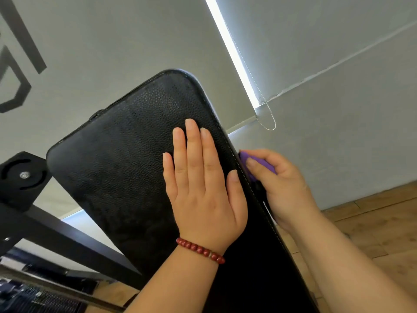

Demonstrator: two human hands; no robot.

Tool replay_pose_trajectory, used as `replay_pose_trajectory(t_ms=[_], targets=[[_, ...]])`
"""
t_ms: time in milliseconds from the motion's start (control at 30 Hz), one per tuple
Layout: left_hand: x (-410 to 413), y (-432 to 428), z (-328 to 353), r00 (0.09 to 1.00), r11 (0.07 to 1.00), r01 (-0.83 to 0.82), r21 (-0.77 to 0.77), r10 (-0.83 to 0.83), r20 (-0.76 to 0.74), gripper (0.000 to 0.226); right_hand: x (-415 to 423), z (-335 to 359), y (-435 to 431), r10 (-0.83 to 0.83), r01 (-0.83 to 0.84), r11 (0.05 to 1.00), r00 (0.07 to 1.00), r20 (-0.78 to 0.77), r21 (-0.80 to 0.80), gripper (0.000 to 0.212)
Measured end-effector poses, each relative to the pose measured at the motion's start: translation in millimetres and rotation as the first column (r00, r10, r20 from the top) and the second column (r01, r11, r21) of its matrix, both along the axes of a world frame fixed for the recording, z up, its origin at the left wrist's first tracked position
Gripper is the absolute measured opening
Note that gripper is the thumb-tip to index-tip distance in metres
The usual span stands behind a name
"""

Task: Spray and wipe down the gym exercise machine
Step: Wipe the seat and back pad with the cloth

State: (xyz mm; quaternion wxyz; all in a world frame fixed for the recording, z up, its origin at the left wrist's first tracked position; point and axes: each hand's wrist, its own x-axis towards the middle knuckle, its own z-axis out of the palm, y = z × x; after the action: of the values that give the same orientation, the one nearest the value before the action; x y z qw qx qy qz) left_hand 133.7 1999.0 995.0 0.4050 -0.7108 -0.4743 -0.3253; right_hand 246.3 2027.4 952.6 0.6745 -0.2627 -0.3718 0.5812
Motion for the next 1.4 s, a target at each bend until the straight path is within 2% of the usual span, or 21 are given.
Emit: replay_pose_trajectory(t_ms=[133, 233, 367, 567, 733, 933, 1133, 1300, 1400], targets=[[-0.5, 1.4, -1.0, 1.000, 1.000, 0.016, 0.000, -0.016, -0.005, 0.059, 3.6, -19.8, -7.3, 0.036, -0.035, 0.995, 0.999, 0.006, -0.089, 0.024], [-1.1, 0.1, -0.8, 1.000, 1.000, 0.016, -0.003, -0.016, -0.005, 0.059, 6.1, 1.0, 2.4, 0.059, -0.057, 0.997, 0.998, 0.038, -0.050, 0.023], [-0.1, -1.5, 0.4, 1.000, 1.000, 0.013, -0.009, -0.013, 0.000, 0.058, 1.0, 23.1, 4.1, -0.039, 0.039, 0.999, 0.997, 0.059, -0.008, 0.025], [0.1, -2.2, 0.0, 1.000, 1.000, -0.012, -0.024, 0.011, -0.009, 0.061, 2.1, 1.1, -32.2, -0.178, 0.184, 0.983, 0.970, 0.165, -0.023, 0.022], [-4.6, -5.8, -1.2, 0.999, 0.998, 0.009, -0.060, -0.012, -0.045, 0.061, 2.3, 26.5, -27.6, -0.301, 0.275, 0.953, 0.918, 0.260, 0.131, 0.024], [-17.6, -7.0, -17.3, 0.990, 0.999, 0.021, -0.034, -0.026, -0.136, 0.060, -7.4, -11.4, -53.7, -0.342, 0.322, 0.932, 0.934, 0.106, 0.164, 0.027], [-17.1, -7.4, -17.2, 0.990, 0.998, 0.049, -0.030, -0.053, -0.129, 0.058, -9.2, 15.0, -32.8, -0.387, 0.349, 0.886, 0.919, 0.072, 0.307, 0.030], [-15.9, -7.4, -17.3, 0.991, 0.998, 0.046, -0.039, -0.050, -0.121, 0.059, -13.1, -13.3, -53.2, -0.379, 0.355, 0.902, 0.924, 0.056, 0.247, 0.024], [-15.6, -8.1, -17.6, 0.993, 0.999, 0.036, -0.036, -0.040, -0.112, 0.059, -9.9, -7.6, -47.0, -0.366, 0.340, 0.907, 0.929, 0.065, 0.248, 0.027]])
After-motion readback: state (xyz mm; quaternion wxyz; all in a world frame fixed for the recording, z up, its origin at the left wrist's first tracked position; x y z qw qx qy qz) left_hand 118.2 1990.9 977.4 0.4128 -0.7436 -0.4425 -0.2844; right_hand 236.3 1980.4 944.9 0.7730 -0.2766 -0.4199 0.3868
